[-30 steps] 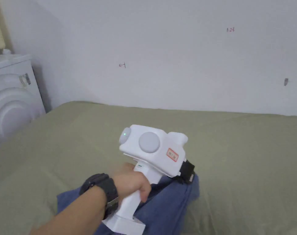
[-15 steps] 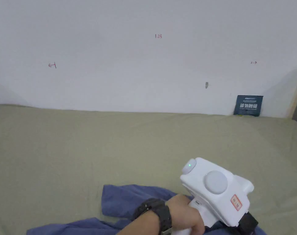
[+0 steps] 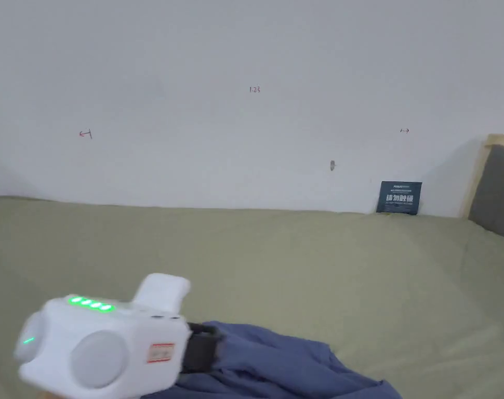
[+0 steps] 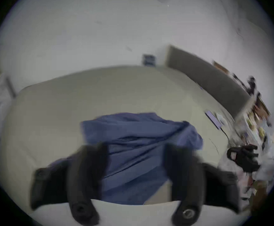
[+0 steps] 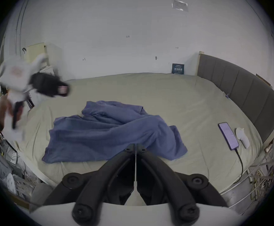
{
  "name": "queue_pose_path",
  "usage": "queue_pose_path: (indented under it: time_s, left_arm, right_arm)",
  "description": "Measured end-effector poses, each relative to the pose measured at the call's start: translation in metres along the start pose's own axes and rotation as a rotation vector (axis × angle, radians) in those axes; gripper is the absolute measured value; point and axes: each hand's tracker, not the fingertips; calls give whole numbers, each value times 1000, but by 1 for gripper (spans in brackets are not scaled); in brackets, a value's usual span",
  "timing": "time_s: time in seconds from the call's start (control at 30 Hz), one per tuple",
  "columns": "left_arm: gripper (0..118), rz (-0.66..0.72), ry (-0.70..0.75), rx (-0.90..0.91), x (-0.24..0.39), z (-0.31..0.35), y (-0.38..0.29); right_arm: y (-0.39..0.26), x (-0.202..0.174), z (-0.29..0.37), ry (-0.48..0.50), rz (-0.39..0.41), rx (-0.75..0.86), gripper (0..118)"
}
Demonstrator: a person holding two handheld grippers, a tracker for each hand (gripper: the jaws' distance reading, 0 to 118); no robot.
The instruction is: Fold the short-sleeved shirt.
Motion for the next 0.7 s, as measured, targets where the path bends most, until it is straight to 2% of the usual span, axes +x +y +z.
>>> queue_pose_path:
  time_s: [0.03, 0.07, 0.23, 0.3, 0.37, 0.53, 0.7]
  left_arm:
    - [10, 34, 27, 2, -12, 15, -16]
    - [0, 56, 77, 38, -21, 33, -35]
    - [0, 219, 289, 65, -20, 92, -114]
    - [0, 313, 316, 63, -21, 105, -136]
    - [0, 330, 306, 12, -25, 105, -149]
    - [0, 338, 346, -37, -46, 88, -142]
    - [2, 352, 345, -82, -108, 37, -103]
  right_arm:
    - [2, -1, -1, -2, -2, 14, 4]
    - [5, -1, -3, 1, -3, 20, 4]
    - [6, -8, -13, 29, -14, 28, 4]
    - [2, -12, -16, 46, -10, 5, 4]
    - [-2, -16, -18, 62, 5, -14, 4]
    - [-1, -23, -24, 82, 16, -21, 4]
    - [3, -15, -37, 62, 5, -29, 4]
